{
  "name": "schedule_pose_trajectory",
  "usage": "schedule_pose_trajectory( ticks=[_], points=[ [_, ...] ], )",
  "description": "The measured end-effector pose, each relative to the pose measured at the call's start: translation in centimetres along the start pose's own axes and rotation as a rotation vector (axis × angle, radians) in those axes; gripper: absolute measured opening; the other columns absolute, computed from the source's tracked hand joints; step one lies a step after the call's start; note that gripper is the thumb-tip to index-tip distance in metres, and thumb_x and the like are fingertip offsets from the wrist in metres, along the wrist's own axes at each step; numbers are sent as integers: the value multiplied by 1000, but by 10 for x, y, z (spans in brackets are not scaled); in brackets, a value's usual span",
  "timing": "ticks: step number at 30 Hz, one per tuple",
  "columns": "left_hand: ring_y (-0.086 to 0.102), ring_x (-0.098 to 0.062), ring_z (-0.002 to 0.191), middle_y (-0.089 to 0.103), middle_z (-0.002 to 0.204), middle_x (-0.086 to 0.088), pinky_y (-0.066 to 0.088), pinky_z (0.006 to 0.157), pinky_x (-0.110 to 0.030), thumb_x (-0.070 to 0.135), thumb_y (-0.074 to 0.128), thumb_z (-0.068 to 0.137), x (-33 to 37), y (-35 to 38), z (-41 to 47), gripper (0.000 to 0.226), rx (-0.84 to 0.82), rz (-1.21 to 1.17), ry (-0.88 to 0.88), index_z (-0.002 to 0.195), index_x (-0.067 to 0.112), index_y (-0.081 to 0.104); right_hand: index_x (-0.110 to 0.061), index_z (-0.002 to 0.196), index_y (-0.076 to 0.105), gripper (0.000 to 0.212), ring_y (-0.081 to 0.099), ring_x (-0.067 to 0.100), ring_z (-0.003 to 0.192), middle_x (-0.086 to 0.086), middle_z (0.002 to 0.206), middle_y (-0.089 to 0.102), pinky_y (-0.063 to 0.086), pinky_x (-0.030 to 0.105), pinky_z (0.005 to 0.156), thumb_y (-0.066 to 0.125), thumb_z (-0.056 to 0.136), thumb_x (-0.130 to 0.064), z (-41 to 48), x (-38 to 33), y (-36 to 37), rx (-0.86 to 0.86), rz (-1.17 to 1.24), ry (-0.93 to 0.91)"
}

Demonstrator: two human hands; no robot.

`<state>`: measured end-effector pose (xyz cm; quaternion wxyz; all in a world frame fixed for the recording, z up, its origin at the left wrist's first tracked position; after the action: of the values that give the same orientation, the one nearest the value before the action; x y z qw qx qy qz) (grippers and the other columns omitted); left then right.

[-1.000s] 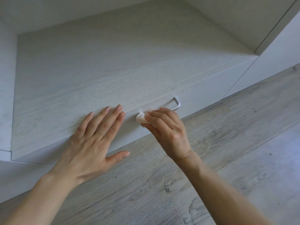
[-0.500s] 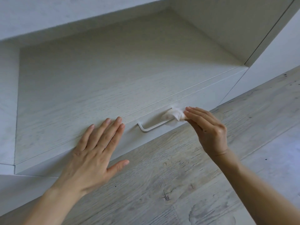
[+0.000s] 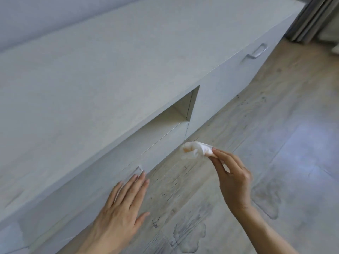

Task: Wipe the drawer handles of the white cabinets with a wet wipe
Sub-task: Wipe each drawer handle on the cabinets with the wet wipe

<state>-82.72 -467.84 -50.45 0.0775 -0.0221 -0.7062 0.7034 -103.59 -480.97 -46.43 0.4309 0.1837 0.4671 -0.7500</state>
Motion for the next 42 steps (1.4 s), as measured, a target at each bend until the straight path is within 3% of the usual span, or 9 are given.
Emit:
schedule_pose_trajectory(
  ticks=[6,9,12,19,23,28,35,39,42],
  points=[
    [-3,-12,147,36,150,-9,14,112,-36,45,6,101,83,-110,117,61,63,-19,15,141,8,32,-7,91,73,19,58,1,83,-7,89,64,42,1,78,72,73,-11,105,23,-144,40,-92,138],
    [-4,-14,147,34,150,-10,14,112,-37,47,12,100,109,-133,173,61,84,-15,8,141,7,32,-11,91,73,19,58,0,82,-8,86,66,41,-1,72,70,74,-19,162,48,-182,35,-106,188],
    [-1,-15,147,39,149,-11,17,111,-39,47,34,87,120,-150,232,65,108,-26,1,139,7,34,-16,92,74,23,57,-2,80,-8,82,68,39,-1,65,66,75,-29,222,83,-191,59,-81,250],
    [26,-27,139,31,152,-15,16,112,-42,43,36,87,105,-136,367,69,103,56,-56,145,7,35,-9,95,73,17,56,-1,80,0,86,69,38,-3,69,71,80,-16,337,172,-147,66,-68,279],
    [22,-29,142,25,155,-16,19,112,-47,46,33,89,113,-105,421,71,106,124,-64,149,9,22,-9,98,72,19,58,2,78,-3,87,67,41,1,73,70,80,-16,371,213,-116,-10,-86,143],
    [19,-25,144,23,156,-13,10,118,-47,49,32,92,123,-81,464,73,233,218,-153,149,5,23,1,96,71,18,68,24,84,11,96,71,57,32,73,73,80,-6,390,233,-79,-101,-216,-329],
    [16,-25,145,20,158,-9,-1,117,-48,54,35,94,129,-48,481,76,425,626,-240,150,4,24,3,103,70,21,65,25,102,13,108,68,55,38,83,69,86,-10,365,237,-32,-138,-17,-743],
    [5,-23,147,13,159,-8,-2,117,-44,55,35,95,122,-36,480,77,513,870,-236,150,3,24,1,104,69,30,62,22,109,10,110,67,49,30,96,58,92,-24,344,232,-16,-153,192,-725],
    [7,-24,146,13,159,-9,-1,116,-44,58,33,94,120,-39,479,80,552,940,-252,150,2,22,-2,96,73,18,65,21,98,8,100,71,51,27,89,65,87,-16,350,231,-17,-95,291,-610]
  ],
)
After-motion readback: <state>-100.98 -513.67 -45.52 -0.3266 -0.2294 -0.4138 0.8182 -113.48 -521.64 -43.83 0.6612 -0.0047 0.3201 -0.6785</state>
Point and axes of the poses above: each hand's wrist, its own z-axis towards the middle knuckle, its own y-axis out of the palm, x = y × z, the point moved 10 cm from there along z, towards the middle knuckle
